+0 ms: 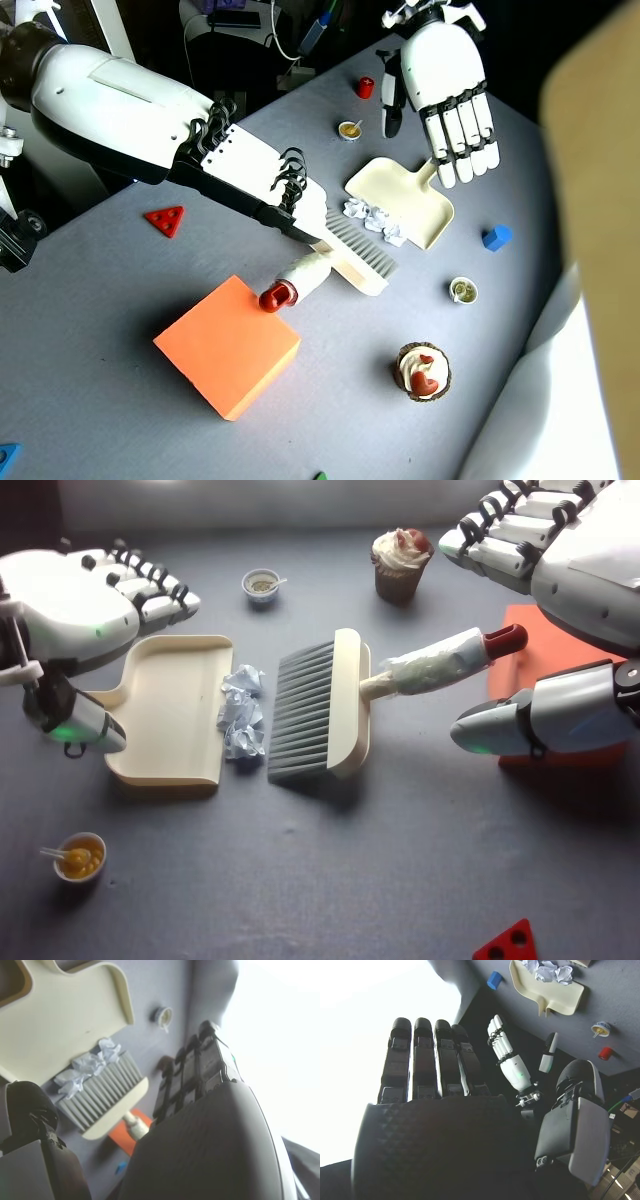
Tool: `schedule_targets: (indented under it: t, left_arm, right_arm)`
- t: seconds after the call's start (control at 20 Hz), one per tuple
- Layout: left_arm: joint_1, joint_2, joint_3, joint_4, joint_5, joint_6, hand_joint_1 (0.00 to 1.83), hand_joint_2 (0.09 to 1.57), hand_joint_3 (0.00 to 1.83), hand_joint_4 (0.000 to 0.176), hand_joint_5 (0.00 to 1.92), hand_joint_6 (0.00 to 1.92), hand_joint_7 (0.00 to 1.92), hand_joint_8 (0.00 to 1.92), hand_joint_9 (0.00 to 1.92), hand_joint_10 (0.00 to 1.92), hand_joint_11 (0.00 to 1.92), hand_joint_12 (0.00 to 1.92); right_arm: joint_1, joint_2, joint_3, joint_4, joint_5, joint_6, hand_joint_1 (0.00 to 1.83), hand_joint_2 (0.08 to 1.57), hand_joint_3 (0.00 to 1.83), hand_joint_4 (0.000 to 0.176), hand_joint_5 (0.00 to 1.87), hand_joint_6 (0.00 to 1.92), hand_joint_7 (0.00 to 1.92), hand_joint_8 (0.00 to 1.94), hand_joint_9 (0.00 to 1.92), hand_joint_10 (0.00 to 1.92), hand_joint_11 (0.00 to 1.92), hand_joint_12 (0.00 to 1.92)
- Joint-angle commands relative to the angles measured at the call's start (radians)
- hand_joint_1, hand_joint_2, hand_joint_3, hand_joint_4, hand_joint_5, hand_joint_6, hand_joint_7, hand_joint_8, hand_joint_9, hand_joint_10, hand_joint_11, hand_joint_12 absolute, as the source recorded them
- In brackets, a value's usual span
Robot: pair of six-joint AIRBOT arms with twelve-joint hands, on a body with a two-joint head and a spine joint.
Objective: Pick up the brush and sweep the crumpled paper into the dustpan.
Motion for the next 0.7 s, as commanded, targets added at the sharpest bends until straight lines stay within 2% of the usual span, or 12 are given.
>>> schedule_targets:
  t: [0.0,0.1,0.2,0.3,0.55,0.65]
  left_arm:
    - [0.007,0.002,0.011,0.036,-0.112,-0.022,0.84,0.98,0.01,0.032,0.06,0.01,0.02,0.0,0.01,0.0,0.02,0.04]
    - [0.046,-0.003,0.017,0.048,-0.165,-0.069,0.81,0.99,0.01,0.048,0.1,0.01,0.04,0.01,0.03,0.01,0.05,0.05]
    - [0.08,-0.003,0.02,0.044,-0.205,-0.096,0.77,1.02,0.01,0.054,0.15,0.01,0.07,0.0,0.05,0.0,0.04,0.05]
    - [0.104,-0.005,0.025,0.026,-0.229,-0.097,0.75,1.03,0.0,0.062,0.19,0.01,0.12,0.0,0.09,0.01,0.06,0.07]
    - [0.139,-0.022,0.05,0.003,-0.261,-0.101,0.75,1.04,0.01,0.063,0.21,0.0,0.09,0.0,0.06,0.0,0.06,0.07]
    - [0.147,-0.03,0.062,0.001,-0.269,-0.103,0.74,1.03,0.0,0.07,0.21,0.0,0.09,0.0,0.06,0.0,0.06,0.07]
  right_arm:
    - [0.023,0.011,-0.002,-0.05,-0.053,0.005,0.0,0.92,0.0,0.0,0.13,0.0,0.14,0.0,0.16,0.01,0.13,0.03]
    - [0.023,0.011,-0.002,-0.05,-0.053,0.005,0.0,0.92,0.0,0.0,0.13,0.0,0.13,0.0,0.14,0.0,0.12,0.02]
    - [0.023,0.011,-0.002,-0.05,-0.053,0.006,0.0,0.92,0.0,0.0,0.16,0.01,0.17,0.02,0.18,0.02,0.17,0.04]
    - [0.023,0.011,-0.002,-0.05,-0.053,0.007,0.0,0.93,0.01,0.0,0.14,0.0,0.15,0.0,0.15,0.0,0.14,0.02]
    - [0.023,0.011,-0.002,-0.05,-0.053,0.007,0.0,0.94,0.01,0.0,0.13,0.0,0.14,0.0,0.14,0.01,0.14,0.02]
    - [0.023,0.011,-0.002,-0.05,-0.053,0.007,0.0,0.93,0.0,0.0,0.14,0.01,0.15,0.01,0.16,0.01,0.15,0.03]
